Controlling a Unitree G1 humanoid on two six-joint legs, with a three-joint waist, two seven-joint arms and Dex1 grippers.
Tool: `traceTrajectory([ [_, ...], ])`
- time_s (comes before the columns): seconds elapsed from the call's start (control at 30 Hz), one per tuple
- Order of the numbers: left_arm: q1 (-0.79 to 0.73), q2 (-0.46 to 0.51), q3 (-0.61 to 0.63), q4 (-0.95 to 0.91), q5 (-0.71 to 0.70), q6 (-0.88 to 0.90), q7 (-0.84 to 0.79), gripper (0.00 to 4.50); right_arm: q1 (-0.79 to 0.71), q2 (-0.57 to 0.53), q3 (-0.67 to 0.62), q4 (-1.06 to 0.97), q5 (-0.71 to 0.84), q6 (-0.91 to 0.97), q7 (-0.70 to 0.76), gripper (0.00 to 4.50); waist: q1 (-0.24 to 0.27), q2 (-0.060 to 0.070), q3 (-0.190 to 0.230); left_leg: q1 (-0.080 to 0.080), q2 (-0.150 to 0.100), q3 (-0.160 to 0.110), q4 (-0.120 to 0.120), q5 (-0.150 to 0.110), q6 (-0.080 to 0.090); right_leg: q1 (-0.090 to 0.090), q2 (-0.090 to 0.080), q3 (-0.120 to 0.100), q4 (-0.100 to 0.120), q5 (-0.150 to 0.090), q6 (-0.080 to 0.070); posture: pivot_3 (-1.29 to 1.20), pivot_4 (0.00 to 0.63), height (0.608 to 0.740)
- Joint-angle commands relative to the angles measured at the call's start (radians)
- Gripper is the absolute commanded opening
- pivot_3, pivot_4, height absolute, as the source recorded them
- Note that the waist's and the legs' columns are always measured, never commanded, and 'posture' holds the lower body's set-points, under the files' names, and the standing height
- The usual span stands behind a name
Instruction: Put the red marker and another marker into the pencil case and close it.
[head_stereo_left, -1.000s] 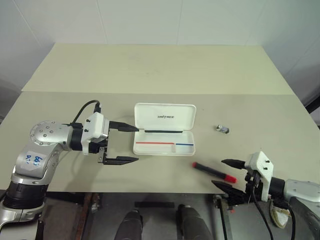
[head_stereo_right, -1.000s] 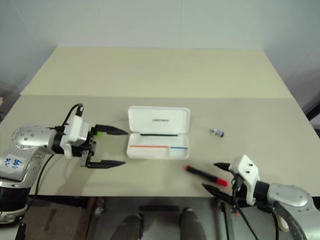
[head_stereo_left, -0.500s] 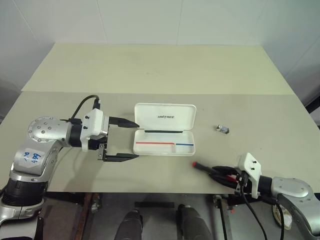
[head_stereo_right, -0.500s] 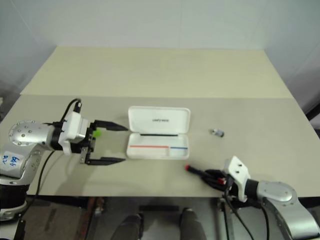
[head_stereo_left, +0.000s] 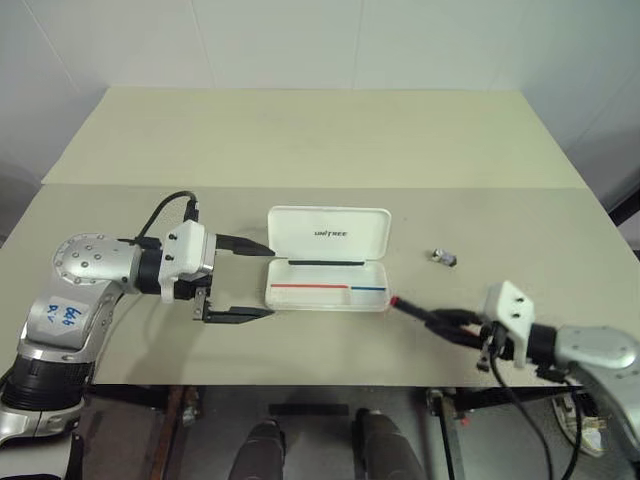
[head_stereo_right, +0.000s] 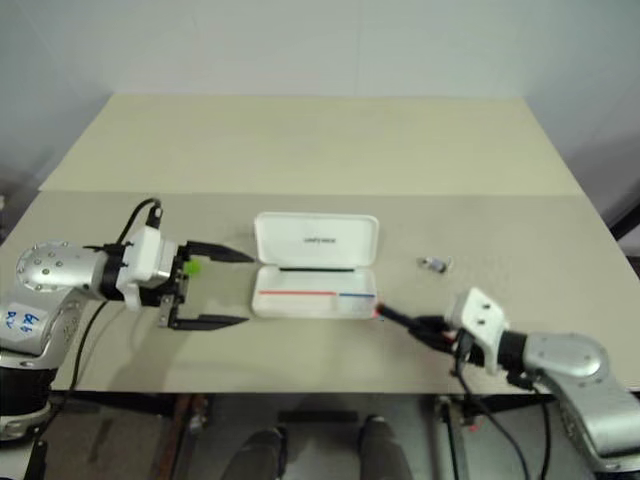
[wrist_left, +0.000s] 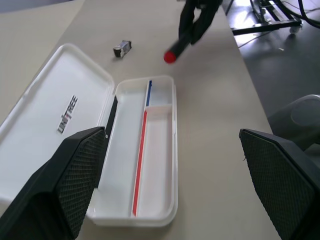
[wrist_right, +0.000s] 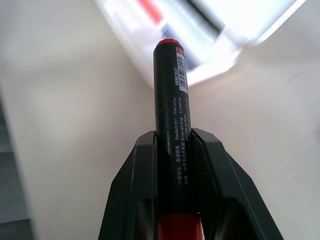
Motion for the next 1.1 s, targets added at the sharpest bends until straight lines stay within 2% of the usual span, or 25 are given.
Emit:
traceTrajectory([
  [0.03, 0.009, 0.015, 0.041, -0.003, -0.001, -0.031, 0.01, 4.5, -0.078, -0.06, -0.044, -0.071, 0.086, 0.06, 0.054, 0.59, 0.0, 0.0, 0.0, 0.0, 0.0, 0.0, 0.0, 0.0, 0.0, 0.0, 0.0, 0.0, 0.0, 0.0, 0.0, 0.0, 0.15, 0.74],
  [0.13, 0.019, 0.021, 0.048, -0.005, -0.002, -0.031, 0.018, 4.5, -0.173, -0.053, 0.009, -0.067, 0.096, 0.079, 0.06, 0.59, -0.001, 0.0, 0.0, 0.0, 0.0, 0.0, 0.0, 0.0, 0.0, 0.0, 0.0, 0.0, 0.0, 0.0, 0.0, 0.0, 0.15, 0.74],
  [0.37, 0.048, 0.025, 0.071, 0.003, 0.011, -0.046, 0.054, 4.5, -0.47, 0.134, 0.316, 0.13, -0.108, -0.03, 0.05, 0.59, -0.007, 0.0, 0.0, 0.0, 0.0, 0.0, 0.0, 0.0, 0.0, -0.001, 0.0, 0.0, 0.0, 0.001, 0.0, 0.0, 0.15, 0.74],
  [0.47, 0.054, 0.019, 0.072, 0.002, 0.012, -0.047, 0.068, 4.5, -0.552, 0.216, 0.39, 0.238, -0.184, -0.101, 0.049, 0.59, -0.007, 0.0, 0.0, -0.002, 0.0, 0.0, 0.0, 0.0, 0.0, -0.003, 0.0, 0.0, 0.0, 0.007, 0.012, 0.0, 0.15, 0.74],
  [0.77, 0.081, 0.004, 0.068, -0.041, 0.004, -0.036, 0.108, 4.5, -0.668, 0.341, 0.484, 0.46, -0.298, -0.27, 0.094, 0.59, -0.007, 0.0, 0.0, -0.002, 0.0, 0.0, -0.005, -0.001, -0.001, -0.006, 0.0, -0.001, 0.001, 0.008, 0.014, 0.0, 0.15, 0.74],
  [1.1, 0.066, -0.007, 0.053, -0.049, 0.004, -0.028, 0.131, 4.5, -0.737, 0.431, 0.51, 0.638, -0.363, -0.39, 0.118, 0.59, -0.02, 0.0, 0.0, -0.001, 0.001, 0.0, -0.007, 0.0, -0.001, -0.007, 0.0, -0.001, 0.004, 0.008, 0.014, 0.0, 0.15, 0.74],
])
